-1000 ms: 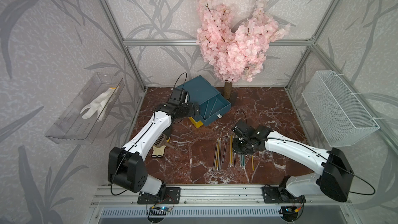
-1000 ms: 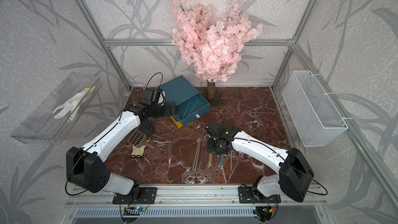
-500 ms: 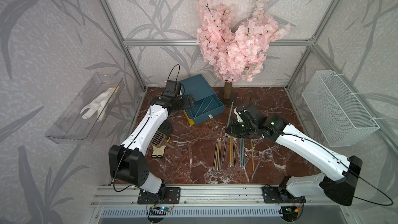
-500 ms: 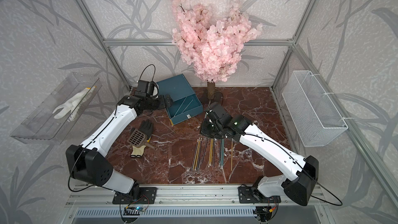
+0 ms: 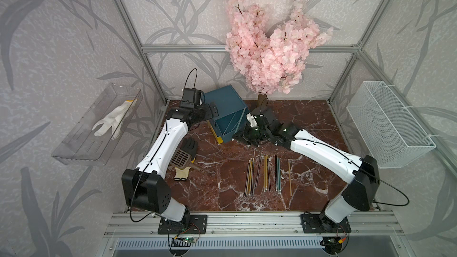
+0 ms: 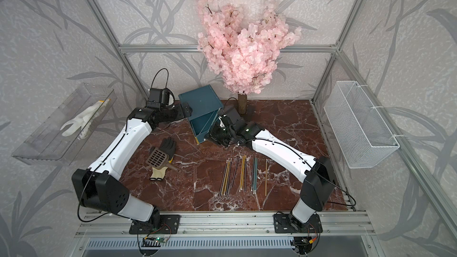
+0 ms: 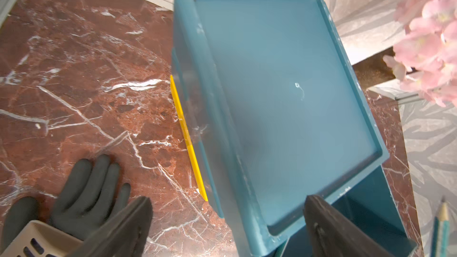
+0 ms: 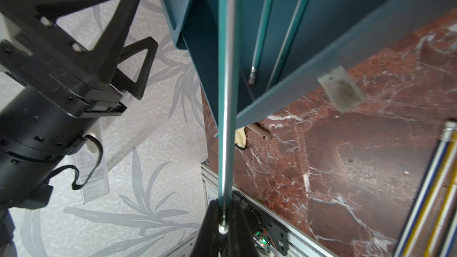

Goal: Please place the pencils in the drawer according to their color
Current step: Place the pencil in the drawer.

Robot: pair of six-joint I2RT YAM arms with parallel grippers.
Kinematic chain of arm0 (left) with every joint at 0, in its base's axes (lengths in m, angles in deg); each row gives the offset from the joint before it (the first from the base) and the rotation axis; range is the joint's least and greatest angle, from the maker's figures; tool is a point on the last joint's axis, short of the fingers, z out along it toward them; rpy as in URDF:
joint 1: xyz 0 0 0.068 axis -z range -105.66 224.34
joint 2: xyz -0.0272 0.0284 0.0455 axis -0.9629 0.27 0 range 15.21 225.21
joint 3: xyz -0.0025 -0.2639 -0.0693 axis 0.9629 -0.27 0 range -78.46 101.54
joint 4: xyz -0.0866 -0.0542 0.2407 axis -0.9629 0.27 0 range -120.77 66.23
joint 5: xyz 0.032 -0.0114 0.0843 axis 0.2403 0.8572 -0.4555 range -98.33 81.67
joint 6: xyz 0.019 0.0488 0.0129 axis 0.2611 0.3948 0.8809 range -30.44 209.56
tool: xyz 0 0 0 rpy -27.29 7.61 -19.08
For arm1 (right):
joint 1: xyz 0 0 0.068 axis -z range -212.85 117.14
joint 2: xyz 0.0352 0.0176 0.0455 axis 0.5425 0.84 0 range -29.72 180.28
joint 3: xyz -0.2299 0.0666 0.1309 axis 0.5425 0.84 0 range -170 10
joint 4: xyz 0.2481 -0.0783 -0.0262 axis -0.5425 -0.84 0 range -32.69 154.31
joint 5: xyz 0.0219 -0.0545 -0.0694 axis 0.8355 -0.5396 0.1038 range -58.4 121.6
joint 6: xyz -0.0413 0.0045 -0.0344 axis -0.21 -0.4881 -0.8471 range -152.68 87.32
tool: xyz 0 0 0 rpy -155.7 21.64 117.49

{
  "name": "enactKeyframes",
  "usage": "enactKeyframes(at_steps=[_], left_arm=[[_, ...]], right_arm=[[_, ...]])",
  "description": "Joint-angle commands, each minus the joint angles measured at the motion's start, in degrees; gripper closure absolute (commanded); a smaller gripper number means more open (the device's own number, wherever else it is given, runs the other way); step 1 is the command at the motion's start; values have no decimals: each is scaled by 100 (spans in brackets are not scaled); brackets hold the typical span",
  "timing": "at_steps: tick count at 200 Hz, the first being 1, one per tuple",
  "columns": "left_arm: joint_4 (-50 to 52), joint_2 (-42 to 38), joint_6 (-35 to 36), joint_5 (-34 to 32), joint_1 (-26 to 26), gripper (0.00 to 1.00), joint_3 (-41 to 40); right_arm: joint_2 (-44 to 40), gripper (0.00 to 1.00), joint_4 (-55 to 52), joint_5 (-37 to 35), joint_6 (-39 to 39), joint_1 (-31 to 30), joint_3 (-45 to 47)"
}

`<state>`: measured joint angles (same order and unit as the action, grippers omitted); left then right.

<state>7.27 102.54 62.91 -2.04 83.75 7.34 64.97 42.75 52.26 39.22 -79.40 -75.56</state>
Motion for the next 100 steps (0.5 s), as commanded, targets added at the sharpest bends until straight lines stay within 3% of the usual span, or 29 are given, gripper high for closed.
enactKeyframes(at_steps=[1,57,100], left_arm=[[-4,19,28,-85,-75,0,295],[72,55,160,-136,-121,0,395],[67,28,162,-103,-132,0,380]], right_arm=[[182,100,928,306,676,15,-116],[622,100,2116,324,1641,7,76],[824,100,2393,280,1930,14,124]])
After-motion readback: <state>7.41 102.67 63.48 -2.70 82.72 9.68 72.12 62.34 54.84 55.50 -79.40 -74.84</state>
